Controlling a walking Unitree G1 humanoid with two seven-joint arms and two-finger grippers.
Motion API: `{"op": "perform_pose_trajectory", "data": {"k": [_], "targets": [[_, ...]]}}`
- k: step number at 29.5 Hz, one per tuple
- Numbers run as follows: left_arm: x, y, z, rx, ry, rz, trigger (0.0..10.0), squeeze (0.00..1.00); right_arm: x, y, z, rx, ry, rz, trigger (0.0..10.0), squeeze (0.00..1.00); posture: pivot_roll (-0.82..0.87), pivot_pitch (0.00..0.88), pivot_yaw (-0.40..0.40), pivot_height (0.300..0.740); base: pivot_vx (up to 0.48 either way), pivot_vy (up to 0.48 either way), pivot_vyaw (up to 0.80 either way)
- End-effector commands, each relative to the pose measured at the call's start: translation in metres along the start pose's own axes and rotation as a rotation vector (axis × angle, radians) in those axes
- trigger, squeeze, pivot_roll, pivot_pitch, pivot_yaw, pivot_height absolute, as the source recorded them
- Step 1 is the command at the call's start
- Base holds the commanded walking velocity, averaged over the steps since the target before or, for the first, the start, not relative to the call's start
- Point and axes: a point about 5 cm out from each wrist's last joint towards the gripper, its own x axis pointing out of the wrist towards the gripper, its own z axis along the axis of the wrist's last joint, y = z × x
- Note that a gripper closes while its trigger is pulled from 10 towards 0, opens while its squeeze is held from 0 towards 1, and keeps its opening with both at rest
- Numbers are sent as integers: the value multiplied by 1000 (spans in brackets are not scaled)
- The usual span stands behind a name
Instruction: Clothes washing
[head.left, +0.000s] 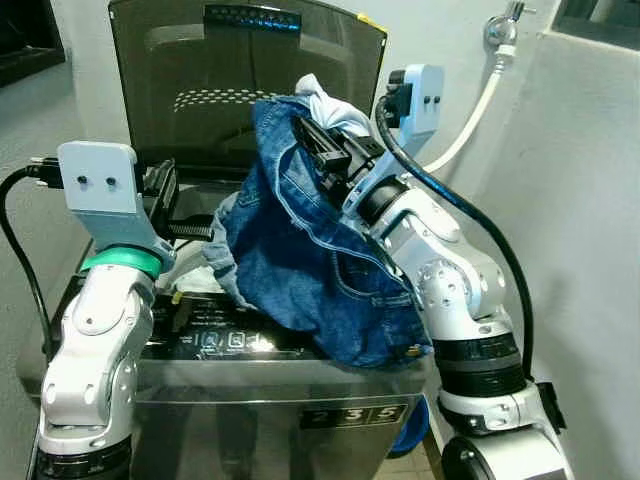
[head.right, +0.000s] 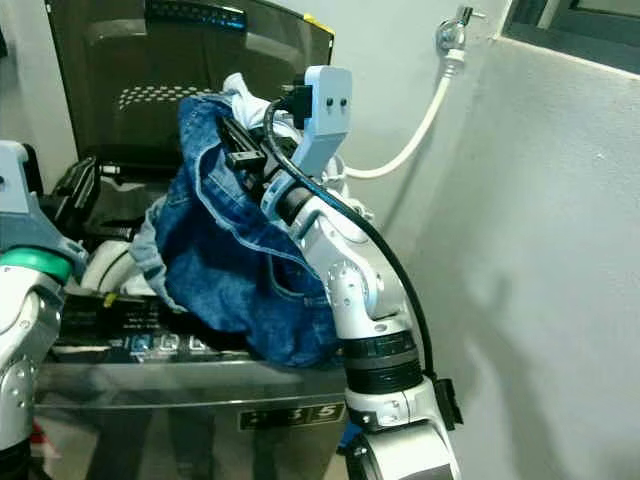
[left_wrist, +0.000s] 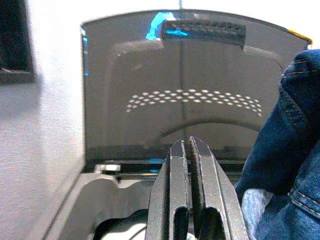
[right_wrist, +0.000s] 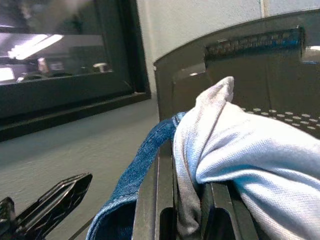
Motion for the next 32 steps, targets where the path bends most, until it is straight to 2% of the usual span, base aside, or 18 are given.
{"op": "perform_pose_trajectory", "data": {"k": [1,6,12,15,20,24,32], "targets": [[0,1,0,4,4,0,10000,0,3,5,4,-7,-16,18,10000,0,55,14,-30,740,0,480,0],[0,1,-1,5,18,5,10000,0,2,4,4,-8,-15,15,10000,0,56,14,-30,740,0,442,0],[-2,2,-3,38,55,-20,10000,0,3,4,3,-6,-15,19,10000,0,61,14,-31,740,0,-436,0],[-2,6,-8,57,90,7,10000,0,3,4,1,-4,-12,17,10000,0,61,16,-29,740,0,-465,0],[-2,8,-10,41,111,32,10000,0,2,3,1,-5,-10,14,10000,0,60,17,-28,740,0,-465,0],[-1,10,-13,2,130,60,10000,0,2,3,1,-5,-10,12,10000,0,58,16,-27,740,0,0,0],[-3,12,-12,59,112,79,10000,0,11,11,5,-3,-21,58,10000,0,60,12,-35,740,0,0,0]]}}
